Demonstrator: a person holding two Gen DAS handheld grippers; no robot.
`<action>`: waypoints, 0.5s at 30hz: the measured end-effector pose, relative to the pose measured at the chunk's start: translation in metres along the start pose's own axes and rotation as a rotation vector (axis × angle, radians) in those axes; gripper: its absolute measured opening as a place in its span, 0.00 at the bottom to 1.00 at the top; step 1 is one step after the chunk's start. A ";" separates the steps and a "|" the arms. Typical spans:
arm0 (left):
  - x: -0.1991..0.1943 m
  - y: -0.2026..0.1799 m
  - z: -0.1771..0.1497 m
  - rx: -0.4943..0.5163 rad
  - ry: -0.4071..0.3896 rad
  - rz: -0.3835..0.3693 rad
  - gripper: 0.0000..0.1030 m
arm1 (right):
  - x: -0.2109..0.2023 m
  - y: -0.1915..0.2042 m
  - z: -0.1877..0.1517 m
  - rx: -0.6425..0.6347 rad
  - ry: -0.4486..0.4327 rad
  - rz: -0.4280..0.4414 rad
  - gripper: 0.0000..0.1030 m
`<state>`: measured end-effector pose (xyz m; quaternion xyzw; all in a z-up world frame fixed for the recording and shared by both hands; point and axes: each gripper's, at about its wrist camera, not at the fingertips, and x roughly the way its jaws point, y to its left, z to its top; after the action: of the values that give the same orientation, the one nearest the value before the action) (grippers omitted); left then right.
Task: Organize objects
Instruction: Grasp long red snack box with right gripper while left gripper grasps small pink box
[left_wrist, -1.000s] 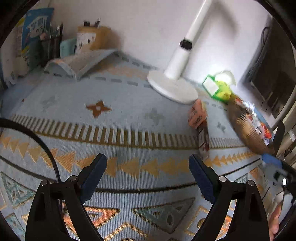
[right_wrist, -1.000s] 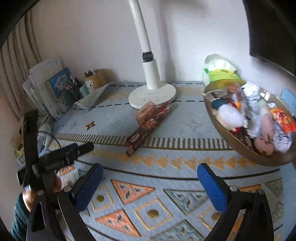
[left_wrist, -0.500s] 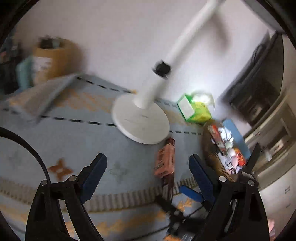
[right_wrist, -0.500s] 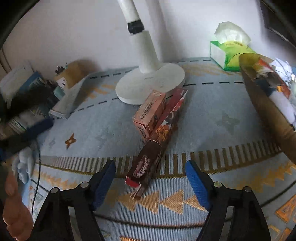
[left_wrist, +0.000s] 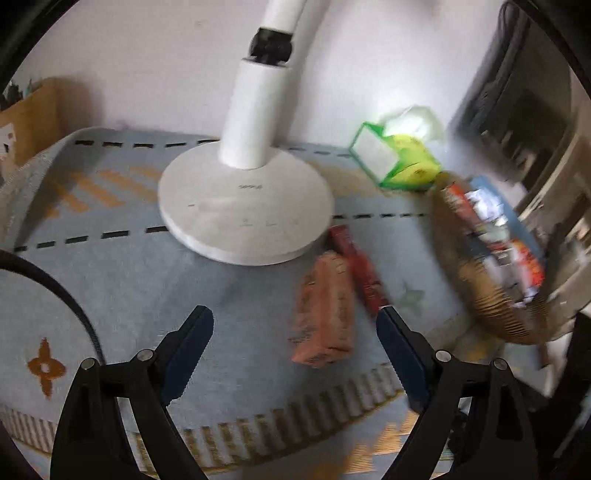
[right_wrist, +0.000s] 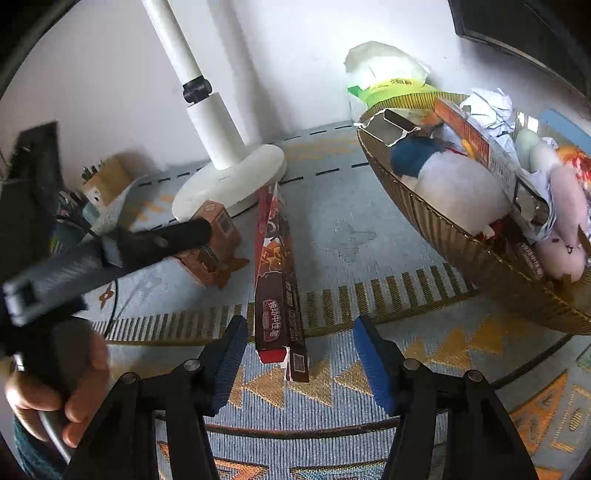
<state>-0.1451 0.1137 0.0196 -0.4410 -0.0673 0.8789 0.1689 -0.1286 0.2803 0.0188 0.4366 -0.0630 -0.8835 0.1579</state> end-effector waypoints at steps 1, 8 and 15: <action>-0.001 0.004 0.000 -0.012 -0.004 0.009 0.87 | 0.001 0.001 0.000 -0.006 0.001 0.003 0.57; -0.012 0.058 0.003 -0.212 -0.040 0.032 0.87 | 0.003 0.009 0.000 -0.029 0.002 0.011 0.57; -0.005 0.029 0.003 -0.110 -0.034 -0.027 0.87 | 0.000 0.010 -0.001 -0.032 0.005 0.016 0.60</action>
<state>-0.1523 0.0851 0.0173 -0.4335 -0.1242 0.8790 0.1551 -0.1255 0.2710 0.0204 0.4356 -0.0521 -0.8820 0.1723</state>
